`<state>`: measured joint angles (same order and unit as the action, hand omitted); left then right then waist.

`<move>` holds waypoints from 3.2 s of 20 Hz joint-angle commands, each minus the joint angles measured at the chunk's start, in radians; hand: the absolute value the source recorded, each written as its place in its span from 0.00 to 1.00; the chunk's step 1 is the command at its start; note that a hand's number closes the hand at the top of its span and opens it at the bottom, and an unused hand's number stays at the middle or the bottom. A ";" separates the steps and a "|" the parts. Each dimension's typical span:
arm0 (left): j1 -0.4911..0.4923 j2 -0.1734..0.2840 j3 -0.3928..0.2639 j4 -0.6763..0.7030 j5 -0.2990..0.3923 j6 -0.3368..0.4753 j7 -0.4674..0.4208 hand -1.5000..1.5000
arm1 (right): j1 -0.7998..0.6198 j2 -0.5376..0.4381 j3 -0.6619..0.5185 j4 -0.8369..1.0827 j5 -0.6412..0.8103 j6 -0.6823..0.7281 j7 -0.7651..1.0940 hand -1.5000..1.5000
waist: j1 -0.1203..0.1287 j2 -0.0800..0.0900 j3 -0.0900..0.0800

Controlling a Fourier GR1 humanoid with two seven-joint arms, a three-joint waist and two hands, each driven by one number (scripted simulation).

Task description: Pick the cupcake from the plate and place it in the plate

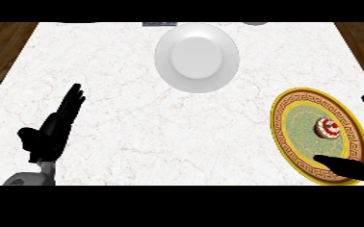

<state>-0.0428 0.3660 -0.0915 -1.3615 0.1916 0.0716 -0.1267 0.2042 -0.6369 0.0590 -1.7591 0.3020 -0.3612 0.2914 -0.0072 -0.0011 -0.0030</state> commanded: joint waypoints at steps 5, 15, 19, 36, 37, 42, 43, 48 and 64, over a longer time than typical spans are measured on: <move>-0.012 -0.015 0.017 0.009 -0.021 -0.024 0.007 0.50 | 0.000 -0.036 0.022 -0.092 0.031 0.200 0.270 0.00 | 0.005 0.000 0.003; -0.023 -0.065 0.042 0.042 -0.063 -0.021 -0.016 0.50 | -0.078 -0.033 0.000 0.028 0.105 0.375 0.382 0.00 | 0.008 0.001 0.003; 0.035 -0.035 0.065 -0.037 -0.066 -0.066 -0.013 0.50 | -0.111 0.003 -0.041 0.111 0.097 0.430 0.315 0.00 | 0.011 0.001 0.003; 0.019 -0.139 0.107 -0.012 -0.158 -0.083 -0.003 0.50 | -0.230 0.164 -0.108 0.400 0.320 0.460 0.176 0.00 | 0.007 0.001 0.003; -0.020 -0.120 0.129 0.087 -0.143 -0.109 -0.047 0.50 | -0.331 0.161 -0.110 0.536 0.293 0.463 0.117 1.00 | 0.011 0.003 0.003; 0.018 -0.146 0.112 -0.014 -0.176 -0.090 -0.009 0.50 | -0.316 0.182 -0.103 0.594 0.354 0.437 0.005 1.00 | 0.011 0.001 0.003; -0.051 -0.148 0.138 0.080 -0.181 -0.098 -0.013 0.50 | -0.296 0.184 -0.117 0.489 0.343 0.482 0.059 1.00 | 0.006 0.001 0.003; 0.044 -0.151 0.139 -0.024 -0.159 -0.123 -0.016 0.50 | -0.294 0.222 -0.105 0.515 0.392 0.410 0.018 1.00 | 0.009 0.000 0.003; -0.046 -0.135 0.166 0.004 -0.163 -0.121 0.059 0.50 | -0.214 0.364 0.072 0.021 0.690 0.268 0.272 1.00 | 0.002 -0.002 0.002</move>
<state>-0.0687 0.2392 0.0809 -1.3345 0.0341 -0.0623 -0.1155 -0.0080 -0.3165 0.0657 -1.6047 0.9220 -0.0918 0.4939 -0.0109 -0.0042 -0.0056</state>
